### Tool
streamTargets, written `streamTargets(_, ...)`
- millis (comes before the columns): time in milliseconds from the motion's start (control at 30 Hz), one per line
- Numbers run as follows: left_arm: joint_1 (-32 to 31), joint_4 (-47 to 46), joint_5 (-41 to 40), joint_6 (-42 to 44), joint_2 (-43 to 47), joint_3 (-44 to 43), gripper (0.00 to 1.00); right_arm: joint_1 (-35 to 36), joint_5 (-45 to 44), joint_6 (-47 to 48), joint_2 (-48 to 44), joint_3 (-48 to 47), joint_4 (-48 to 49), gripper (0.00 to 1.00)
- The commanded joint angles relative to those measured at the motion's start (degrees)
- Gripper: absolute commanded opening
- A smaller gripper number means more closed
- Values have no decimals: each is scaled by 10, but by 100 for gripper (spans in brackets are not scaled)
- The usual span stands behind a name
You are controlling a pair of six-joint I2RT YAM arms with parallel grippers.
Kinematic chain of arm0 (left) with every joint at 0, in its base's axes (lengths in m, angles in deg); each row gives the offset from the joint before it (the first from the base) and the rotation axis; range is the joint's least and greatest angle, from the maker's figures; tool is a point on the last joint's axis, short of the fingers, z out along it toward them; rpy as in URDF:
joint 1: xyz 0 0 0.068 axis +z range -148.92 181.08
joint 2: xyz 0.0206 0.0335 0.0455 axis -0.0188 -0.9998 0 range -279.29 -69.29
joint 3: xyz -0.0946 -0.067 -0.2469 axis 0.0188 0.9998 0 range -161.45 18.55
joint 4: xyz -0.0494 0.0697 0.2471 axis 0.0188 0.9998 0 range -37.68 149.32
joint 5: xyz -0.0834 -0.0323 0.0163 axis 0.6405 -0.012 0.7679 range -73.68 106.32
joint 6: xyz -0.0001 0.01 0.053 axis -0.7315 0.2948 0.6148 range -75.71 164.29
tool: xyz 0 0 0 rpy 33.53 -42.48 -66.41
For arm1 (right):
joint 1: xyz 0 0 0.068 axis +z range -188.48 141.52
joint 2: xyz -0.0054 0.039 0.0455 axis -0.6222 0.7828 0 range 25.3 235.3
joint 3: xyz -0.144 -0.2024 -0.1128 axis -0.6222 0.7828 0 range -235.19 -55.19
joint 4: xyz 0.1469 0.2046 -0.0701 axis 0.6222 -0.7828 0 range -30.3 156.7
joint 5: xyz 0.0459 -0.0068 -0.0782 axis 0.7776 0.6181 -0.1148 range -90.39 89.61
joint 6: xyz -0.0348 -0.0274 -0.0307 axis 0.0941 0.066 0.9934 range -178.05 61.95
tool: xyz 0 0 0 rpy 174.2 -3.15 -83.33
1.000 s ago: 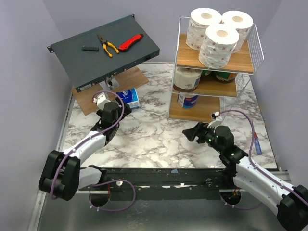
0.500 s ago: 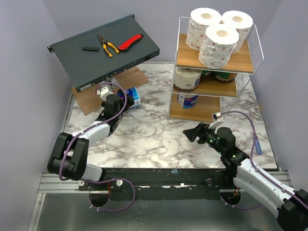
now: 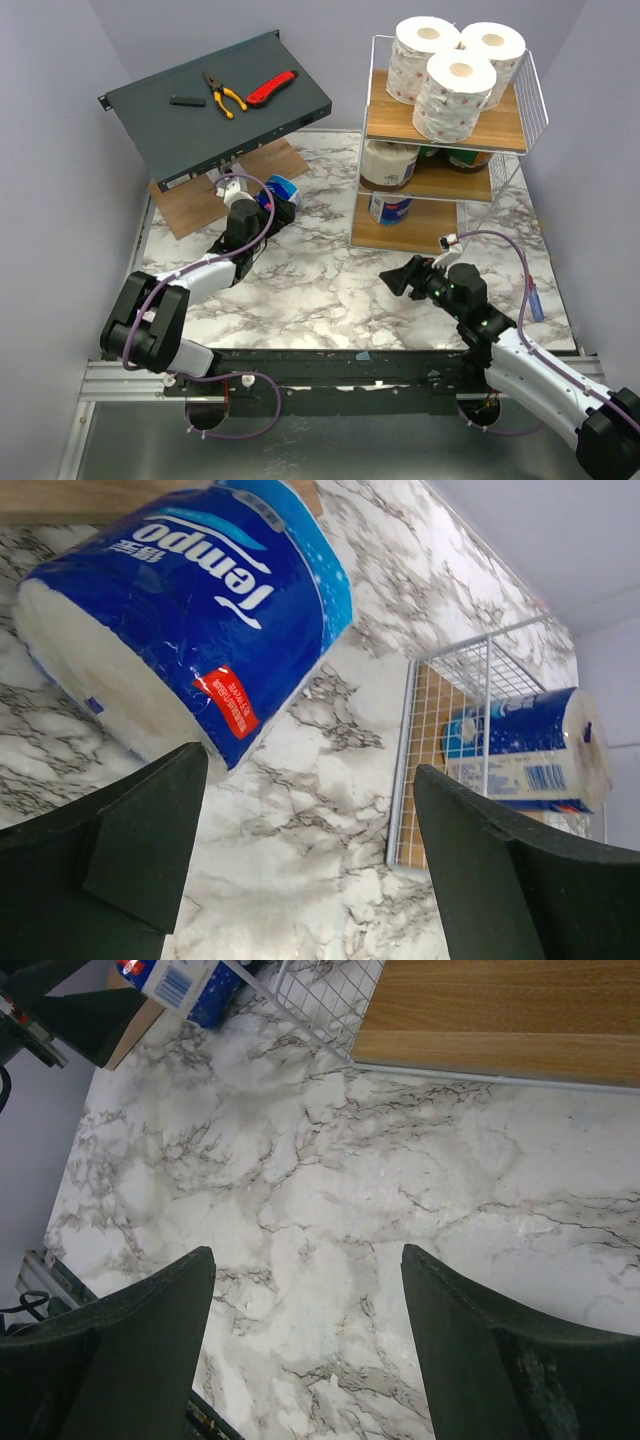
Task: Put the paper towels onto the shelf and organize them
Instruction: Pick up the paper towel from the center of the board.
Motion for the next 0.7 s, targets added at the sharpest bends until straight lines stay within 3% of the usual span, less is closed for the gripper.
streamTargets(0, -11, -30, -4, -20, 20, 24, 86, 2, 0, 5, 2, 9, -1, 78)
streamTargets(333, -1, -17, -61, -64, 42, 48, 98, 2, 1, 4, 6, 9, 3, 79)
streamTargets(667, 8, -50, -37, -88, -41, 10, 98, 2, -4, 2, 3, 9, 1, 78)
